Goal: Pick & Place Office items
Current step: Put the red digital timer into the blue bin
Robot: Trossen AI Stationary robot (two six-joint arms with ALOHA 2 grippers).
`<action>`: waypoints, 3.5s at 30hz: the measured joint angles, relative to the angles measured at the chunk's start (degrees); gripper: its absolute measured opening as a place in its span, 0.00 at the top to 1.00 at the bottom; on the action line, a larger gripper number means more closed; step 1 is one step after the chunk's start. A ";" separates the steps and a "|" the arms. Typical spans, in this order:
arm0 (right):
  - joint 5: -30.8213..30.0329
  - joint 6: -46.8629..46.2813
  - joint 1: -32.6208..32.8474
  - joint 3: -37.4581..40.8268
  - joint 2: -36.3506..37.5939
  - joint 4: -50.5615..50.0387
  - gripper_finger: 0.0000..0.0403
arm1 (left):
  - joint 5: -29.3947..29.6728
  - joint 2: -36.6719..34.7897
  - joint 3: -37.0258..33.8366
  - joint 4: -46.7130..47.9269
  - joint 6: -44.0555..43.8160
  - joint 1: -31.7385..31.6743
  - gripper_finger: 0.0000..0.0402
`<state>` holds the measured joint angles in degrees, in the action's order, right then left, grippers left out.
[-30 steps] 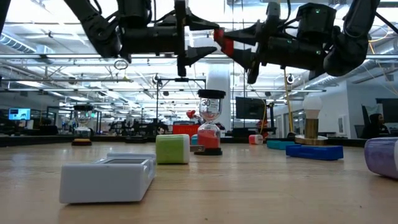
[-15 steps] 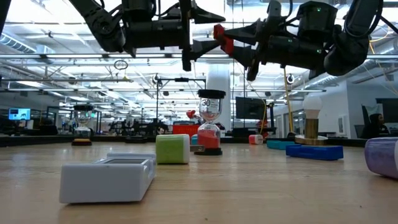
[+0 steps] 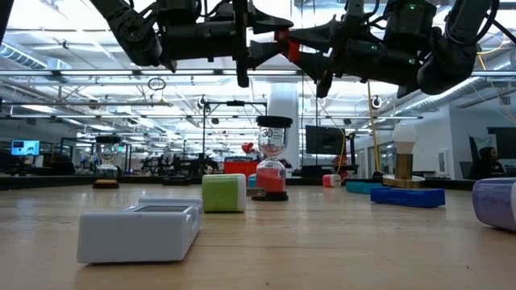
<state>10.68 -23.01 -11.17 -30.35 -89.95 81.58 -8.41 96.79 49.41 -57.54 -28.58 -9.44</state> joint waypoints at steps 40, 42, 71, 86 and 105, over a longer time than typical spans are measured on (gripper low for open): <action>-15.13 23.33 -4.65 0.00 22.10 -59.36 0.85 | 17.43 -32.19 -0.02 80.03 -18.48 10.71 0.60; -15.13 24.62 -4.65 0.02 22.16 -60.00 0.91 | 17.60 -32.15 -0.02 83.98 -25.72 13.52 0.60; -14.95 28.56 -7.21 4.79 22.14 -50.94 0.99 | 7.64 -5.23 17.22 115.29 -77.89 52.25 0.60; -14.89 28.44 -7.18 5.01 22.14 -50.03 0.99 | 11.66 -5.20 8.72 112.47 -83.91 53.03 0.60; -14.88 28.42 -7.18 5.01 22.14 -49.24 0.99 | 12.54 -5.18 2.45 101.83 -84.50 53.78 0.56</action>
<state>-4.21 5.41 -18.35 -25.34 -67.81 32.34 4.13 91.61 51.86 44.29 -113.08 44.34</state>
